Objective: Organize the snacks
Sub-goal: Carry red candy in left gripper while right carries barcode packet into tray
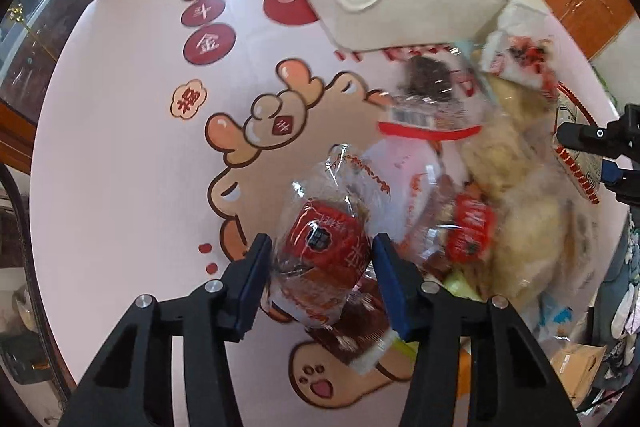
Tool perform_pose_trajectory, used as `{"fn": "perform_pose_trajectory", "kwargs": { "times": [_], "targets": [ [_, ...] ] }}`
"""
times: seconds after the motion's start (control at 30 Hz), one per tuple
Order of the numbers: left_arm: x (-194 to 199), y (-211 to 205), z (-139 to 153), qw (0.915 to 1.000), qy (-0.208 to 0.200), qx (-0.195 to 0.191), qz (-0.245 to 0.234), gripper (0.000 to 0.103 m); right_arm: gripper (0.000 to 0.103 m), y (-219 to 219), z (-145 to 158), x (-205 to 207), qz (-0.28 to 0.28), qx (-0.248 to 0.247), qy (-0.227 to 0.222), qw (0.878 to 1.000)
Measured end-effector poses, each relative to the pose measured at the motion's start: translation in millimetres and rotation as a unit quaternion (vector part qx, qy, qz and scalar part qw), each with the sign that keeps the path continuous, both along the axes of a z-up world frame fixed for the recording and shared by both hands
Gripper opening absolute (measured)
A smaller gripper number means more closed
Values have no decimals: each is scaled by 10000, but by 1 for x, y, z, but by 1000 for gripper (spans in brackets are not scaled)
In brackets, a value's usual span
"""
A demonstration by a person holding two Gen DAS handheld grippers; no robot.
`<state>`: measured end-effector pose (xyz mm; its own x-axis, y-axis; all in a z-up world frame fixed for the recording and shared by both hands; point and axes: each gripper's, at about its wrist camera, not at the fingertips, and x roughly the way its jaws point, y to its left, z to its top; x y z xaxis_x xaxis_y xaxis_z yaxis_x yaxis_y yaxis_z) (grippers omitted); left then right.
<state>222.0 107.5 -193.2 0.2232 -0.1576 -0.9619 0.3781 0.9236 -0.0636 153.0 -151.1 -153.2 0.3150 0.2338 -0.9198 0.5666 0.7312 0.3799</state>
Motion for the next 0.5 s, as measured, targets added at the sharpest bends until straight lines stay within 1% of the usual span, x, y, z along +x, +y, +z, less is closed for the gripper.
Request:
{"fn": "perform_pose_trajectory", "kwargs": {
  "times": [0.07, 0.13, 0.17, 0.23, 0.27, 0.33, 0.37, 0.4, 0.5],
  "targets": [
    [-6, -4, 13, 9999, -104, -97, -64, 50, 44, 4, 14, -4, 142, -89, -161, 9997],
    [-13, -10, 31, 9994, -237, -191, -145, 50, 44, 12, 35, -12, 322, -239, -421, 9983],
    [-15, -12, 41, 9990, -311, -248, -184, 50, 44, 14, 40, -15, 378, -292, -507, 9976],
    [-20, -17, 62, 9979, -469, -369, -249, 50, 44, 18, 63, -18, 546, -464, -823, 9940],
    [-21, -22, 74, 9971, -558, -434, -269, 50, 44, 13, 69, -21, 591, -499, -917, 9928],
    [-21, -30, 95, 9956, -718, -522, -300, 50, 44, 15, 92, -20, 746, -658, -1257, 9871],
    [-18, -37, 108, 9946, -837, -550, -286, 50, 44, 15, 99, -21, 796, -705, -1356, 9850],
    [-21, -37, 121, 9937, -919, -574, -273, 50, 44, 15, 111, -17, 906, -801, -1559, 9803],
    [-8, -54, 151, 9909, -1187, -624, -146, 50, 44, 9, 132, -7, 1102, -977, -1904, 9706]
  ]
}}
